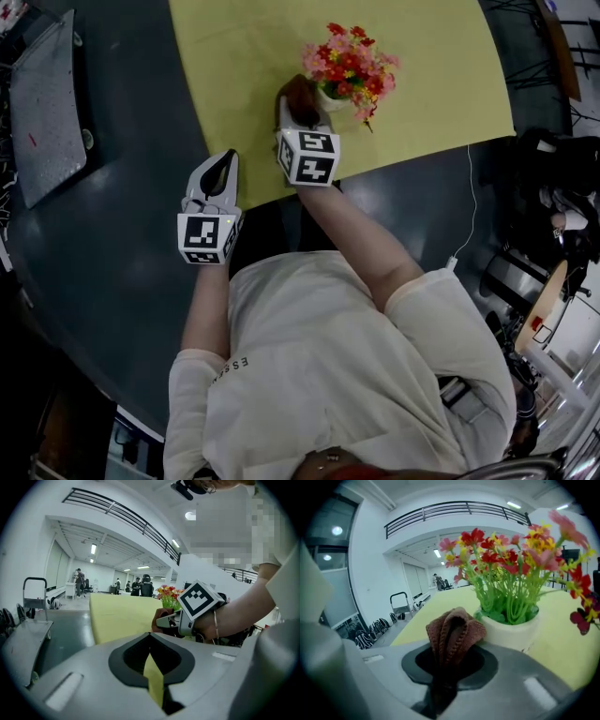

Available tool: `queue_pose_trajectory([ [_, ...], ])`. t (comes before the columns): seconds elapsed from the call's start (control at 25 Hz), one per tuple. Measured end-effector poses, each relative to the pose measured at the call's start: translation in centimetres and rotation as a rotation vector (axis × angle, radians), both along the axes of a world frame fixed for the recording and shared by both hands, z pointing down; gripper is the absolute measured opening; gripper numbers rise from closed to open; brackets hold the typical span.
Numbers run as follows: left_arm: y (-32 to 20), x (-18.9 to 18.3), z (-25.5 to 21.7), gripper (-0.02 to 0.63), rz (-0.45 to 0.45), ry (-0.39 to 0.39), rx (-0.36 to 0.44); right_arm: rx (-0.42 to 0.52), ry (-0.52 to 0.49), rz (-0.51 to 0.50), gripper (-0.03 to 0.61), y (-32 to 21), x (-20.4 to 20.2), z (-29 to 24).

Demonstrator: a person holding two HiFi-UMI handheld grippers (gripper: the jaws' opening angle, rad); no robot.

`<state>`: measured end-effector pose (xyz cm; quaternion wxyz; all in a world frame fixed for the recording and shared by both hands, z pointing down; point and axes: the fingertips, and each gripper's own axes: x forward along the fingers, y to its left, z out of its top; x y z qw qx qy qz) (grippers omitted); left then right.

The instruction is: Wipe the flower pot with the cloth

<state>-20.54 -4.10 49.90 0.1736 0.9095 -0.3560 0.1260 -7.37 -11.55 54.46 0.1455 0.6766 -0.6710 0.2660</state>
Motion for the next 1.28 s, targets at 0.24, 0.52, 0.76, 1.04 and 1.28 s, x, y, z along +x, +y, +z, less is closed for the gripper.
queue_pose_trajectory([
  [0.24, -0.4, 1.2, -0.4, 0.011, 0.016, 0.015, 0.002, -0.019, -0.049, 0.037, 0.055, 1.8, 1.7, 0.1],
  [0.52, -0.2, 3.2, -0.2, 0.011, 0.028, 0.023, -0.001, -0.037, -0.052, -0.013, 0.055, 4.0, 2.7, -0.1],
  [0.76, 0.0, 5.4, -0.2, 0.011, 0.043, 0.045, 0.0, -0.04, -0.058, -0.053, 0.055, 5.8, 4.5, 0.1],
  [1.04, -0.2, 8.9, -0.7, 0.011, 0.105, 0.086, 0.022, -0.054, -0.021, -0.087, 0.055, 7.8, 8.0, -0.1],
  [1.28, -1.1, 12.4, 0.0, 0.012, 0.211, 0.05, 0.058, -0.075, 0.025, -0.078, 0.055, 9.0, 13.6, 0.0],
])
